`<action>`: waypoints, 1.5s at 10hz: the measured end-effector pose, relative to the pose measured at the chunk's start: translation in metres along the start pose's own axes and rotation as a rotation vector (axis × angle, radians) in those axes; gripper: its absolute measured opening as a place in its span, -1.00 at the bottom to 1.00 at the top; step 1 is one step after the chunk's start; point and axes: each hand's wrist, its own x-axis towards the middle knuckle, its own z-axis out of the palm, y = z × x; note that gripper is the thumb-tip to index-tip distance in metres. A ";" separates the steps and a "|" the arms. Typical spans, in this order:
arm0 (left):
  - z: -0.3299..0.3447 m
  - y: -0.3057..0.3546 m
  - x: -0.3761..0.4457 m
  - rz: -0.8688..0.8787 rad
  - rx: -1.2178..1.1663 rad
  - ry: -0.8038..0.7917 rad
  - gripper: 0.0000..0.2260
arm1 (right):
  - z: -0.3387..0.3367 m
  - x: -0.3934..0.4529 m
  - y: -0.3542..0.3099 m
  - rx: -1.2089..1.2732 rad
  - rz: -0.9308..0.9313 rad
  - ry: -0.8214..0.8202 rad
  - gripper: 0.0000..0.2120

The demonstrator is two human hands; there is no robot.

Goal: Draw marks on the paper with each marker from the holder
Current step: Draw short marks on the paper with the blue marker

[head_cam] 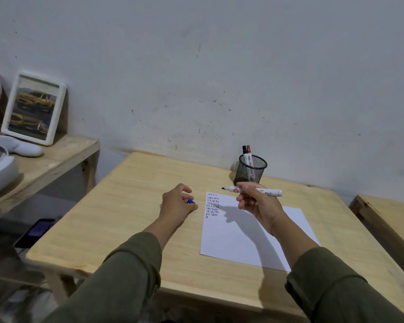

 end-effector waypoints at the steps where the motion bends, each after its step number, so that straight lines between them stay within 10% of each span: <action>1: 0.002 -0.004 0.000 -0.001 0.005 -0.003 -0.66 | 0.000 0.001 0.003 0.001 0.011 0.007 -0.85; 6: -0.001 0.012 0.009 0.132 0.111 0.034 -0.96 | 0.004 0.004 0.005 0.008 0.011 0.000 -0.85; 15: 0.010 -0.007 -0.009 0.131 0.190 -0.077 -0.29 | 0.001 0.001 0.023 0.022 0.083 0.020 -0.84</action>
